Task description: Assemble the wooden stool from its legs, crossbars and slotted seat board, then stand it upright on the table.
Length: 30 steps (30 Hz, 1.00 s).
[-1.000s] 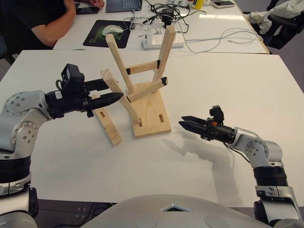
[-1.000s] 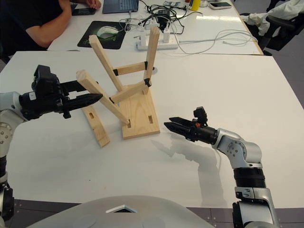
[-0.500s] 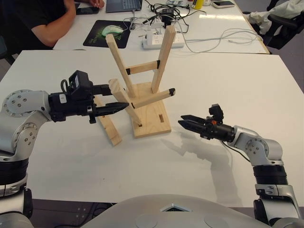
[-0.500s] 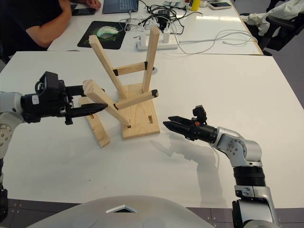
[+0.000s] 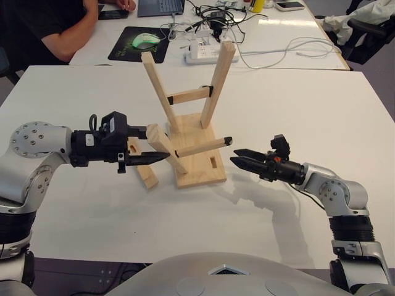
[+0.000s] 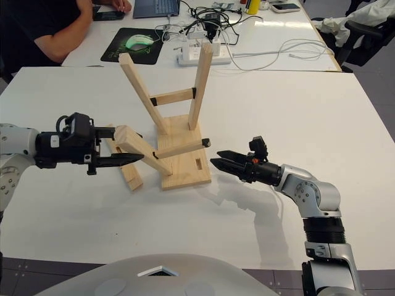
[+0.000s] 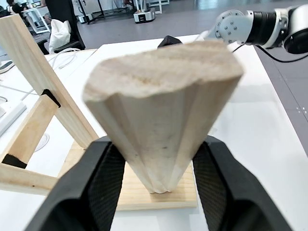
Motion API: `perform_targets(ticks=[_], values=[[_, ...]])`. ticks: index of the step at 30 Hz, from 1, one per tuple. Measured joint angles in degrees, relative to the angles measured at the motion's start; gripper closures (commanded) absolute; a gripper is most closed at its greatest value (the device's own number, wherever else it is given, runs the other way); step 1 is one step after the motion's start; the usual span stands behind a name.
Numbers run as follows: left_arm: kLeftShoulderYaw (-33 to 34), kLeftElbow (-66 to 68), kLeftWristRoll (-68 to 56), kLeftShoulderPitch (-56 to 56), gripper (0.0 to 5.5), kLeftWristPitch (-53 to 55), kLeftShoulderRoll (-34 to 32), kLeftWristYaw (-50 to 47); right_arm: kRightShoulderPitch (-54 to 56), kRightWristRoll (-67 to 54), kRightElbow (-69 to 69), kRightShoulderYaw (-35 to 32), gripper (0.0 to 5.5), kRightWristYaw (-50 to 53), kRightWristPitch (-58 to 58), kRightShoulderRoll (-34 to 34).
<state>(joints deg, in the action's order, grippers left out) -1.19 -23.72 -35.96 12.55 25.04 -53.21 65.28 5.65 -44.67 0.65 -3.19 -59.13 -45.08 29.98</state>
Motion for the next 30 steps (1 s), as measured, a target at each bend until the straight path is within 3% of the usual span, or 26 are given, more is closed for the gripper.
perform_targets(ticks=[6,12,24,30], values=[[-3.74,-1.61,0.65,3.34,3.42,1.72,1.15,-2.50,-0.27,3.66,1.05,2.45,1.85,0.45,1.43,0.08],[-3.22,2.08,0.65,1.99,3.42,-0.64,0.90,-2.12,-3.11,15.08,1.62,9.05,1.85,0.38,10.98,2.10],[-2.27,4.72,0.61,-0.09,3.42,-4.84,0.07,-0.44,-2.16,19.93,3.68,9.25,1.85,3.30,21.89,-0.76],[-3.48,4.74,0.53,2.07,3.42,-3.26,0.15,-0.78,-1.45,24.01,6.46,12.67,1.85,2.94,26.07,-0.63]])
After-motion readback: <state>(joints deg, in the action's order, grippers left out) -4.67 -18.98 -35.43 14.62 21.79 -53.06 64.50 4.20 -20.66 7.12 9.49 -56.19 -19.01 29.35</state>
